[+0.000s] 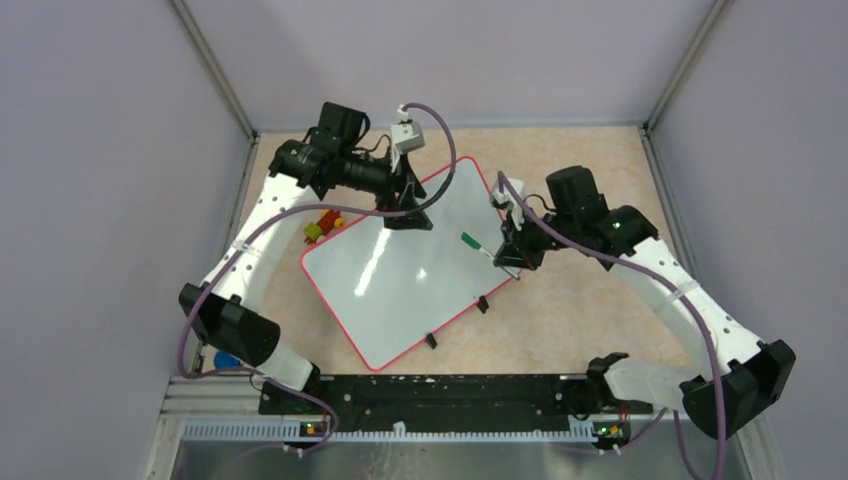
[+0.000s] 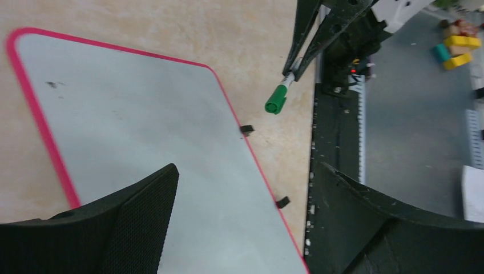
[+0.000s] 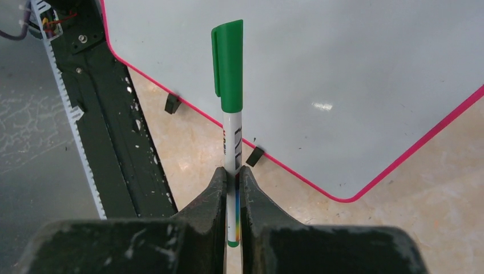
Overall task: Write a sentence on the whiteboard
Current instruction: Pass from the right arm to the left
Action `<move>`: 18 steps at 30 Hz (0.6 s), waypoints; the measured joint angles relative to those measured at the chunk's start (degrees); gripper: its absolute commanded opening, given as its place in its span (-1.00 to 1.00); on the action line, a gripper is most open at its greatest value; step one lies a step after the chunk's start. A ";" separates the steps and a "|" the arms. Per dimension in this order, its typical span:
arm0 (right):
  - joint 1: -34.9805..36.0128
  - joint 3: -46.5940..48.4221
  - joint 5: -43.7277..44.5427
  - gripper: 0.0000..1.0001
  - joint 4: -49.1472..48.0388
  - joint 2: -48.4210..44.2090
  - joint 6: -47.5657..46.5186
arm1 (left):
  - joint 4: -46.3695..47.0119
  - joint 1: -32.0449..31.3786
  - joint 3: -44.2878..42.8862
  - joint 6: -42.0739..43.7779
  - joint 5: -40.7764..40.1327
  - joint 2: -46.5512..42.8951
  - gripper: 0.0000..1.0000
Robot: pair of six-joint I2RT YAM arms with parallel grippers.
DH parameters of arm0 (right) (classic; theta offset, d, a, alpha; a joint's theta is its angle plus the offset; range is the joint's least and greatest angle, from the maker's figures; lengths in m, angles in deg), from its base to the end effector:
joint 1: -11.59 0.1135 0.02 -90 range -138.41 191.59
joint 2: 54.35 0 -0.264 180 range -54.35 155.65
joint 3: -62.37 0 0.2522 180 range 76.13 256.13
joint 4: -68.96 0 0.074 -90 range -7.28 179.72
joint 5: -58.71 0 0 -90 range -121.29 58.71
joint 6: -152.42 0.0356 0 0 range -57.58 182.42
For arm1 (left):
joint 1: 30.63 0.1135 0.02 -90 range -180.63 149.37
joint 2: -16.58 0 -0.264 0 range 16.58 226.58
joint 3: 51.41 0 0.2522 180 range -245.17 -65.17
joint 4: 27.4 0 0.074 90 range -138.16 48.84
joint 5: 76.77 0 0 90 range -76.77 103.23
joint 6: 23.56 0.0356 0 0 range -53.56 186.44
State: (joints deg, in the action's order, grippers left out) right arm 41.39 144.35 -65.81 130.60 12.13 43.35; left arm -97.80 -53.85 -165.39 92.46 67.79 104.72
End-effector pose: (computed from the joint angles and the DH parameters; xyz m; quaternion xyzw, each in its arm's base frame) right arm 0.1889 0.1314 0.3485 -0.4673 0.7607 0.3074 0.3294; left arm 0.2696 -0.1472 0.4209 0.5025 0.6715 -0.4143 0.3535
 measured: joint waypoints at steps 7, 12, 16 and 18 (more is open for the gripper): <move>3.85 2.58 2.73 -1.00 2.29 -0.17 -3.41 | 1.49 -2.12 8.83 -10.82 8.66 1.42 0.85; 6.64 4.81 3.19 -1.00 3.06 -0.17 -4.66 | 5.25 -5.75 11.61 -17.18 9.33 0.90 0.67; 7.02 5.77 2.91 -1.00 4.07 -0.09 -5.05 | 8.44 -7.98 15.02 -21.57 10.51 -0.13 0.46; 7.30 6.05 2.64 -1.00 4.33 -0.07 -5.27 | 9.57 -8.24 16.06 -23.08 11.19 -0.20 0.38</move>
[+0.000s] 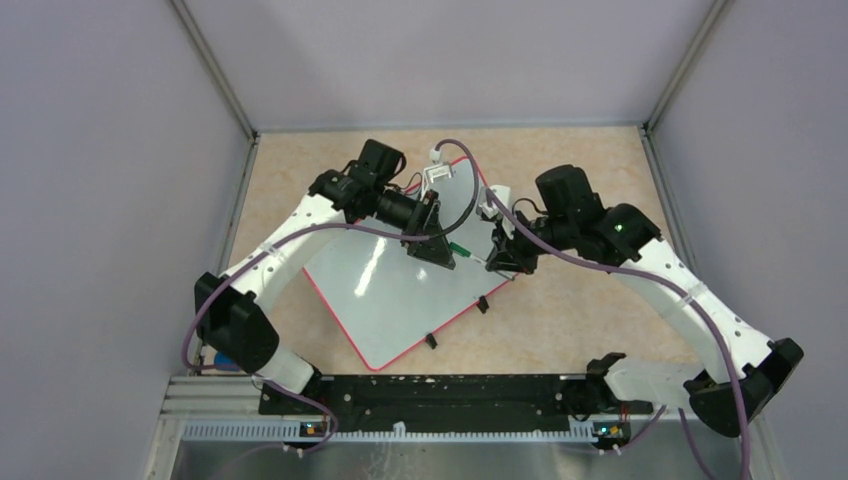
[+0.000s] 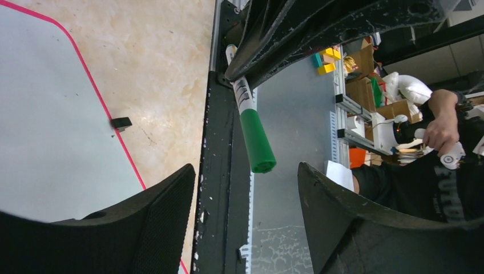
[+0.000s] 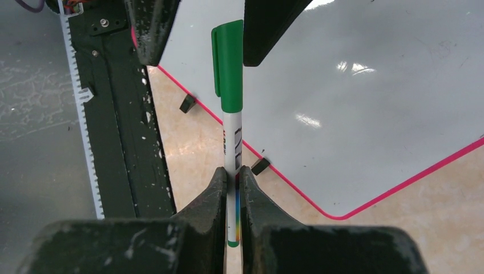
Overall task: Write a sentence on the whiteboard
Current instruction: Pass from the right arm to the left
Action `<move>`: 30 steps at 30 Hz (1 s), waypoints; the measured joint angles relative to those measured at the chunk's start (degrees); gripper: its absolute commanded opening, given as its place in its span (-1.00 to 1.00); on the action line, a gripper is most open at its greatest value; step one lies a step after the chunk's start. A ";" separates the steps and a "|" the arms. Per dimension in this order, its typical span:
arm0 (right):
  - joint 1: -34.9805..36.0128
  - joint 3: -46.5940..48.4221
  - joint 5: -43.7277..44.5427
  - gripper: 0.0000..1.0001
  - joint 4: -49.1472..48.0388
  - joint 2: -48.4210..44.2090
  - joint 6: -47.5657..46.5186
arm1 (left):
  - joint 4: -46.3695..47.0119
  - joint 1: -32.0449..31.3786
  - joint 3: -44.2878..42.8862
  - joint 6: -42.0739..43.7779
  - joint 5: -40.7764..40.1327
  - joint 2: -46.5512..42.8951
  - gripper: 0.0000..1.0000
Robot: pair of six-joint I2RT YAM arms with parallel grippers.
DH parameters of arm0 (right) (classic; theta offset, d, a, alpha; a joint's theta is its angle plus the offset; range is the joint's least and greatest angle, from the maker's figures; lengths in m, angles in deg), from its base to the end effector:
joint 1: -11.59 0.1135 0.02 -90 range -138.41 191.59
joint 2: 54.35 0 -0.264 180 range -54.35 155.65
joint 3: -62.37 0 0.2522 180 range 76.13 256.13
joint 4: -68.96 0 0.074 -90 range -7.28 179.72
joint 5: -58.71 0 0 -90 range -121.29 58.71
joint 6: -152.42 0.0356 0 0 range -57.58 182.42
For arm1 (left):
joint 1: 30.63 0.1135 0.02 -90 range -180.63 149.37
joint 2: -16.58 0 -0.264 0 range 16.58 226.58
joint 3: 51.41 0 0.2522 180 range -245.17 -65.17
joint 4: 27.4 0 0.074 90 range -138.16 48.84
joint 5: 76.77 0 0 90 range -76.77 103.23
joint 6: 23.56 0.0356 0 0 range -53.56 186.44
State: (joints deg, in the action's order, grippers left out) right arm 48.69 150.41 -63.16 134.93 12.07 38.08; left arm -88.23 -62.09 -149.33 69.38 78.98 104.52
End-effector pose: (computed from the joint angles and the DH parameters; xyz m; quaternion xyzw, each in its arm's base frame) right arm 0.1668 0.1497 0.3755 -0.5443 0.7075 0.2929 0.3426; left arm 0.2516 -0.1920 0.3523 0.4077 0.7021 -0.5650 0.1467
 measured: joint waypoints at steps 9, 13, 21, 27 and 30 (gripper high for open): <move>2.67 0.83 -0.50 -1.00 1.31 1.46 -0.76 | 4.17 0.00 1.40 -5.22 2.93 -0.02 0.06; 2.93 0.83 -0.31 -1.00 1.60 1.92 -0.81 | 5.25 0.00 2.12 -7.19 3.89 -0.02 -0.19; 3.04 0.85 0.68 -1.00 1.64 2.12 -0.76 | 6.25 -0.15 2.34 -8.24 3.96 -0.02 -0.27; 3.30 0.90 0.83 -1.00 1.92 2.71 -0.74 | 6.84 -0.44 2.71 -8.96 3.89 0.13 -0.38; 3.32 1.07 0.85 -1.00 1.97 2.73 -0.74 | 6.97 -0.63 3.13 -9.07 3.89 0.63 -0.43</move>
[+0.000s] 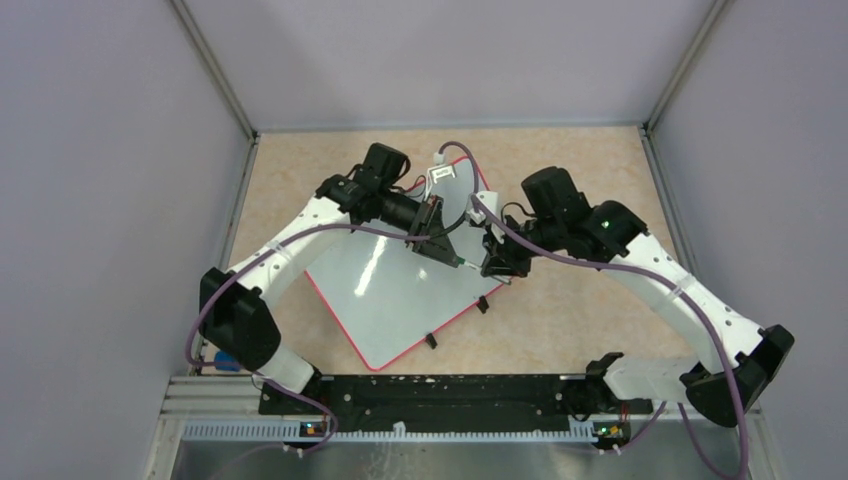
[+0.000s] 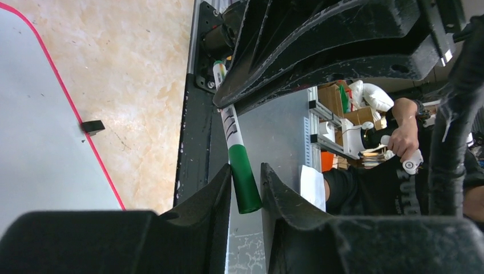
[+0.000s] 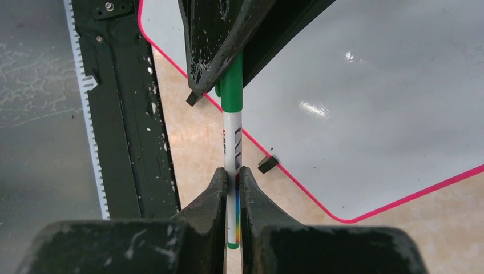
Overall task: Write a sentence on the whiteboard
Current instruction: Pass from the right arm to the left, then open the pen cap of the whiteboard marker.
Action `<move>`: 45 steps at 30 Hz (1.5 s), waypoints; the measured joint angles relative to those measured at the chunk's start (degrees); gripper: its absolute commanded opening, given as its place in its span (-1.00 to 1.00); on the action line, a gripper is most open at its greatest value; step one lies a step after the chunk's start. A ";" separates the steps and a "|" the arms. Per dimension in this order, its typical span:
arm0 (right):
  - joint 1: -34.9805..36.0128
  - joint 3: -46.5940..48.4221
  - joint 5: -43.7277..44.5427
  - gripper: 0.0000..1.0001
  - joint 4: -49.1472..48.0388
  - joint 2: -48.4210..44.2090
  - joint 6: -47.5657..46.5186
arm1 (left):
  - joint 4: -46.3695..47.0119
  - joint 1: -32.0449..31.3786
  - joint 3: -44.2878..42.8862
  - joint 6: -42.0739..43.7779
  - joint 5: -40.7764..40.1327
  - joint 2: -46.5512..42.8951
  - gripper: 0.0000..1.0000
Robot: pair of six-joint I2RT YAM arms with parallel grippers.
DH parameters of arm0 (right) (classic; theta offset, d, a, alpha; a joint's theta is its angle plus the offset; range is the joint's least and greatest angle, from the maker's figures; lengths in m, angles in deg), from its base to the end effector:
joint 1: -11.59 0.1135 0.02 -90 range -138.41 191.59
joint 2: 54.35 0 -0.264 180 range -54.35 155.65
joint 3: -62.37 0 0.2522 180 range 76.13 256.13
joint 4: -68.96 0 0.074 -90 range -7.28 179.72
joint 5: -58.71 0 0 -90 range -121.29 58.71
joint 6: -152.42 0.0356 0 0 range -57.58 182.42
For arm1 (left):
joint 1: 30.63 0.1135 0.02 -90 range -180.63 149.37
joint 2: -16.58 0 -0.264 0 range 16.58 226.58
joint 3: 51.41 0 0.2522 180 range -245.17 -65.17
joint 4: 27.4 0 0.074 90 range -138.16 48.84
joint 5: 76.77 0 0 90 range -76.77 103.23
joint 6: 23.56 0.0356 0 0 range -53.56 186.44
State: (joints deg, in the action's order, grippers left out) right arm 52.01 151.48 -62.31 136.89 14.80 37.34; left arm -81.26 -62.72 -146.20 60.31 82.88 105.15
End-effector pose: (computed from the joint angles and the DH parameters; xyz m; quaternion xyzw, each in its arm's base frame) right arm 0.1655 0.1651 0.3687 -0.5673 0.7046 0.2935 0.3091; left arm 0.2553 -0.1995 0.3409 0.3730 0.6995 -0.6002 0.1059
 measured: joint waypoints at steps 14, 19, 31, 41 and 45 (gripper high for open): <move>0.17 0.57 3.34 0.24 -3.43 0.02 6.38 | 0.20 -0.09 1.01 0.31 -0.83 0.09 -1.00; -2.58 0.52 4.48 0.68 -8.35 -0.92 12.59 | 0.28 2.32 1.01 1.49 0.59 0.04 -1.00; -11.41 -0.55 -1.27 0.69 -19.26 -6.19 23.61 | 8.92 11.89 1.66 0.66 5.20 -5.70 -1.00; -12.52 -3.26 -18.29 0.63 -24.90 -5.68 31.39 | 27.21 12.72 9.53 -7.69 7.56 -13.09 -1.00; -14.43 -4.33 -27.65 0.50 -35.32 -4.09 40.33 | 38.82 12.72 14.16 -15.39 7.74 -14.34 -1.00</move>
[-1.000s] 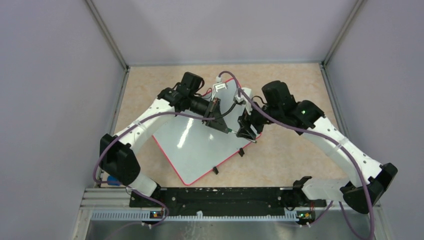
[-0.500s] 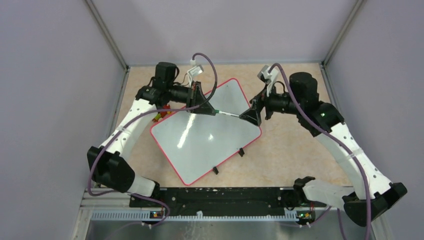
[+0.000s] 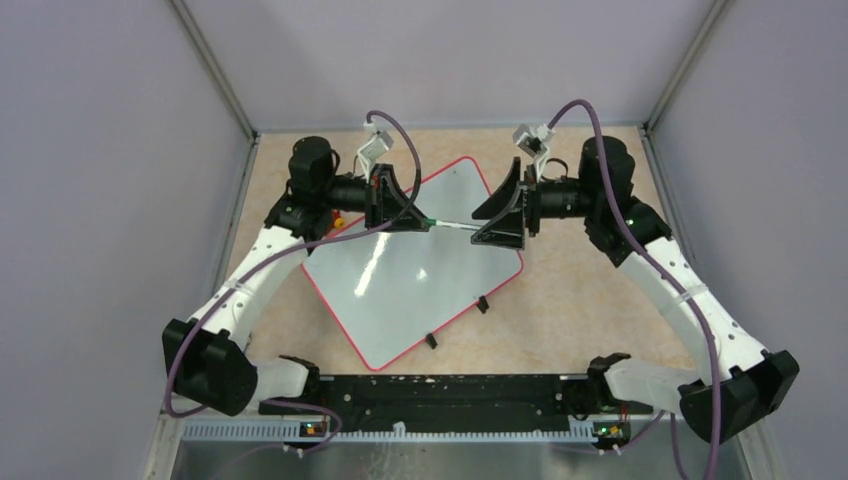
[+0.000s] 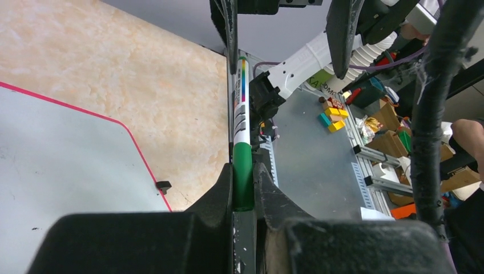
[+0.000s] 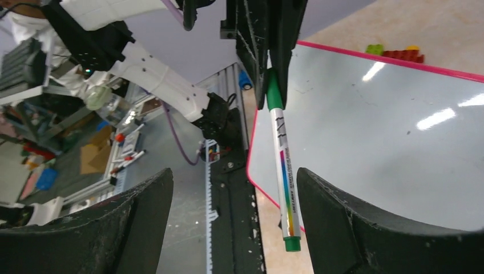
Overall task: Write a sentence on the whiteboard
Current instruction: Open the pen cap of the whiteboard marker.
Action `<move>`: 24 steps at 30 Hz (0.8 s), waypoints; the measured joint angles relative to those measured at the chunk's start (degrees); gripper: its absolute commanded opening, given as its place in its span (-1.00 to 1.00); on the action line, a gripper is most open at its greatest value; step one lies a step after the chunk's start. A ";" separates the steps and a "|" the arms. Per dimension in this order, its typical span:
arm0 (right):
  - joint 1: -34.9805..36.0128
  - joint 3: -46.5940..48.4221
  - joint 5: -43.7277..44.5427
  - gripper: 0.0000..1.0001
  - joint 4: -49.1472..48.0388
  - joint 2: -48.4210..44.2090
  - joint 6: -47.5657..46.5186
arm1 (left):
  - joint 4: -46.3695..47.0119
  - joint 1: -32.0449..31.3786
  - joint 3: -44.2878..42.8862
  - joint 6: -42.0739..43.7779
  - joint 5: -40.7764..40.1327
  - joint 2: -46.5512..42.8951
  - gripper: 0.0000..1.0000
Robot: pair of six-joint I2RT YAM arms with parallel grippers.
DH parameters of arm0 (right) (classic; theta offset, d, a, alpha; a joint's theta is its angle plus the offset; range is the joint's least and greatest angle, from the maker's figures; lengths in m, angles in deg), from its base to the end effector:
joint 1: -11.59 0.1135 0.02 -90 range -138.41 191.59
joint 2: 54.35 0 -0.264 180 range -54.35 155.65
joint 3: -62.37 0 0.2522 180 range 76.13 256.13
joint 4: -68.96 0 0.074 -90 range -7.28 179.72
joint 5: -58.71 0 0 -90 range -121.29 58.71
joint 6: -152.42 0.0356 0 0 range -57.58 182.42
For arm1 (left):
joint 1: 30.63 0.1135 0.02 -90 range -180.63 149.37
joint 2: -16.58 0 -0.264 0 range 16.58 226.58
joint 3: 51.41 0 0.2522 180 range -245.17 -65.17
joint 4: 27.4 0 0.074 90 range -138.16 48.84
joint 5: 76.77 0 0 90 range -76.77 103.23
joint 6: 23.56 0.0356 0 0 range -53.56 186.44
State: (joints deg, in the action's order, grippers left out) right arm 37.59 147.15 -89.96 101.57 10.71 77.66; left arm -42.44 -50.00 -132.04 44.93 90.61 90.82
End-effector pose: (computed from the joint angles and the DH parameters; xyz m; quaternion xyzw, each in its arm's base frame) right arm 0.1990 0.1309 0.4173 -0.3679 0.6501 0.5499 0.3736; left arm 0.2524 -0.1256 0.3833 0.3963 0.5995 -0.6219 0.3111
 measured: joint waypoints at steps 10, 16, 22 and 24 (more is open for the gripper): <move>-0.68 -5.07 -5.88 0.29 -14.56 2.16 15.13 | 15.15 0.00 4.28 -11.93 -1.14 -1.77 -1.00; -0.68 -5.40 -5.57 0.06 -19.34 3.41 19.54 | 21.92 0.00 5.42 -17.27 -1.62 -1.77 -1.00; -0.68 -6.54 -4.35 -0.09 -22.84 4.81 22.91 | 23.10 0.00 5.70 -18.69 -3.93 -1.77 -1.00; -0.68 -6.54 -3.87 -0.13 -23.28 5.27 23.28 | 23.10 0.00 5.70 -18.69 -4.61 -1.77 -1.00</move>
State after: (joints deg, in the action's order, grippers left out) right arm 36.91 140.62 -93.83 78.30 15.98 100.94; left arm -19.33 -50.00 -126.34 26.24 86.00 89.05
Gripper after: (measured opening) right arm 0.463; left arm 0.129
